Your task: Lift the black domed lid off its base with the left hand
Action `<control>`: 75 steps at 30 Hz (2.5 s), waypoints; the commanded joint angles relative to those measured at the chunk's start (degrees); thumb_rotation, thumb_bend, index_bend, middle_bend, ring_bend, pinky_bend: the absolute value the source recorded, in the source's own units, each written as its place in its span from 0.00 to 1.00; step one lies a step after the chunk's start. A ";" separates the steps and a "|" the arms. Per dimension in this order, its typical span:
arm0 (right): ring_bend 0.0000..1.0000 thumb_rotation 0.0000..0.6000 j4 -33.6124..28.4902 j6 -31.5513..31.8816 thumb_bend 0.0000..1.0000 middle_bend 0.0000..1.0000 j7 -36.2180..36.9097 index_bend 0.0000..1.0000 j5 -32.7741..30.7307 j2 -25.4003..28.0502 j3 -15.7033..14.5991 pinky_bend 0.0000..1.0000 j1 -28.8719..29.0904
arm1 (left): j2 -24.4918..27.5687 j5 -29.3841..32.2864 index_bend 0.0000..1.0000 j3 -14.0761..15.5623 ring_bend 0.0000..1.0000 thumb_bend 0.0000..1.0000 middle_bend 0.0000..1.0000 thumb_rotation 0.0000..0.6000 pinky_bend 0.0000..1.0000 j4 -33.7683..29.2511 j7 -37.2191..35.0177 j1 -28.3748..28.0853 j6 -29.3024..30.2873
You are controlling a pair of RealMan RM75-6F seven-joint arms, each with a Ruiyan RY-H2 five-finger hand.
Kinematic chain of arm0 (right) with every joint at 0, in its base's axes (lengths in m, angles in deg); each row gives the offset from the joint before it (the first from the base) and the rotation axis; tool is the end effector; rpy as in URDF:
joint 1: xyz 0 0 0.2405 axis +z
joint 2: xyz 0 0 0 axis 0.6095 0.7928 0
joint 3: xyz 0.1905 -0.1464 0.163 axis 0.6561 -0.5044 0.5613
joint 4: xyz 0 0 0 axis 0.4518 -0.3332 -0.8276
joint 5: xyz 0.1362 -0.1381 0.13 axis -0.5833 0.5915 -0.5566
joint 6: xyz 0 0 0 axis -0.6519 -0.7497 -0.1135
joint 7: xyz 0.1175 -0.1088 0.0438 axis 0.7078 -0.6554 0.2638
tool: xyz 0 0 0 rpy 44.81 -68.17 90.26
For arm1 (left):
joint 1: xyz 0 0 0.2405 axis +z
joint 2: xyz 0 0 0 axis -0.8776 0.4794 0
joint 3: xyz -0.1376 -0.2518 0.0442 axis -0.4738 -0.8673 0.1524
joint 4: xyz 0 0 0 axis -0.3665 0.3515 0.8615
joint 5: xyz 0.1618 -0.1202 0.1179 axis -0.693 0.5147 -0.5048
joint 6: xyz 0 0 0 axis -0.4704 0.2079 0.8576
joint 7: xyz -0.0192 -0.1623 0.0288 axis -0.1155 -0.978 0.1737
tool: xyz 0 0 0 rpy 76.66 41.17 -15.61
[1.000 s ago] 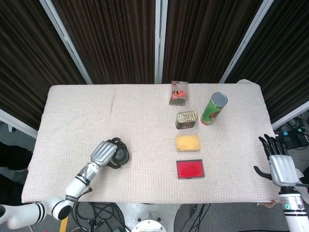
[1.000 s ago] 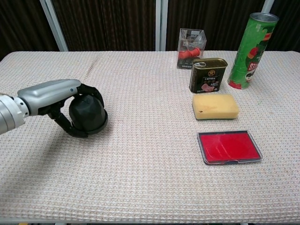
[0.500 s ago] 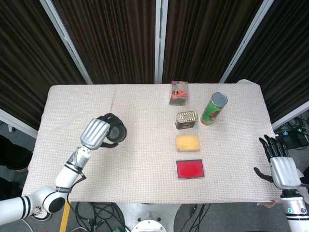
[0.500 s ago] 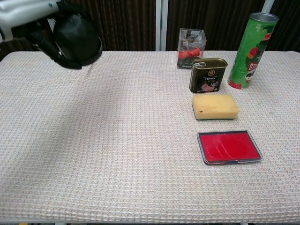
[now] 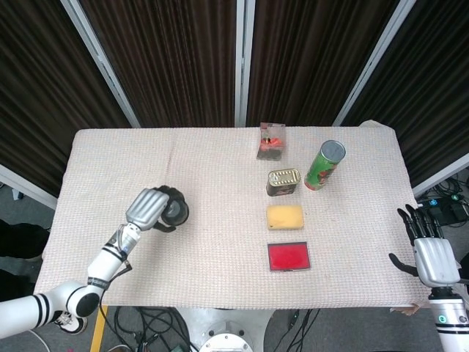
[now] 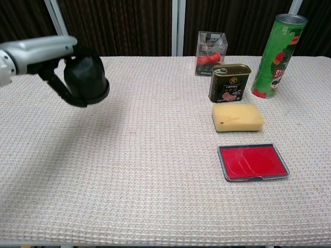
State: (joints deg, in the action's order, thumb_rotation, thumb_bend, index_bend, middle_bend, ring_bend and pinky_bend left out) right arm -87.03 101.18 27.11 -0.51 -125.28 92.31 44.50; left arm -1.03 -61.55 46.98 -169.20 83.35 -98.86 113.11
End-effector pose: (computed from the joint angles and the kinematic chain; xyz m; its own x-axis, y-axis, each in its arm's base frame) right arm -0.3804 -0.2246 0.1347 0.4270 -0.0225 0.9040 -0.9039 -0.0369 0.4261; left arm -0.1674 0.3832 -0.0048 0.3539 0.2440 0.9029 0.8855 -0.3982 -0.2395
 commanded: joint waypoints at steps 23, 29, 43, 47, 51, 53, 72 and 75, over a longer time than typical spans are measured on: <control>0.00 1.00 2.01 -1.77 0.10 0.02 0.35 0.00 -0.89 -1.38 -0.05 0.00 0.43 | -5.97 4.26 0.49 2.78 0.30 0.21 0.51 1.00 0.44 0.95 1.14 -6.47 -3.70; 0.00 1.00 1.43 -1.61 0.10 0.02 -0.21 0.00 -0.75 -1.08 -0.07 0.00 0.40 | -8.11 1.81 0.49 2.77 0.30 0.21 0.51 1.00 0.44 2.27 6.04 -9.09 -2.63; 0.00 1.00 1.69 -1.93 0.10 0.02 -0.92 0.00 -1.30 -1.71 0.10 0.00 0.45 | -0.29 13.35 0.49 0.42 0.30 0.21 0.52 1.00 0.44 -4.45 3.84 -7.39 -8.16; 0.00 1.00 1.38 -2.07 0.10 0.02 -1.08 0.00 -1.09 -1.61 -0.18 0.00 0.41 | -1.11 4.14 0.49 3.06 0.32 0.21 0.54 1.00 0.46 -14.40 0.12 -7.44 -9.34; 0.00 1.00 1.49 -1.69 0.10 0.02 -0.62 0.00 -1.01 -1.39 -0.09 0.00 0.27 | -1.87 6.49 0.49 1.07 0.33 0.21 0.54 1.00 0.46 -8.12 1.90 -7.51 -5.10; 0.00 1.00 1.72 -1.98 0.10 0.02 -0.47 0.00 -1.32 -1.46 -0.01 0.00 0.31 | -1.52 10.06 0.49 0.03 0.33 0.21 0.54 1.00 0.46 -3.34 2.93 -7.74 -4.35; 0.00 1.00 1.12 -2.82 0.10 0.02 -2.21 0.00 -1.08 -1.97 -0.52 0.00 0.62 | -4.42 -2.42 0.49 6.38 0.33 0.21 0.54 1.00 0.46 -4.23 7.46 -6.02 4.84; 0.00 1.00 1.33 -2.75 0.10 0.02 -1.85 0.00 -1.08 -1.92 -0.54 0.00 0.54 | -4.98 6.13 0.49 2.35 0.34 0.21 0.54 1.00 0.46 5.98 7.32 -7.10 2.12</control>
State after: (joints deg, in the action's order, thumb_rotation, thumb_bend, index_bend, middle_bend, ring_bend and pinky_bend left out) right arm -85.71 98.42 25.25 -1.60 -127.21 91.77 45.06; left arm -4.61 -60.02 51.65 -176.37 89.69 -105.74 114.02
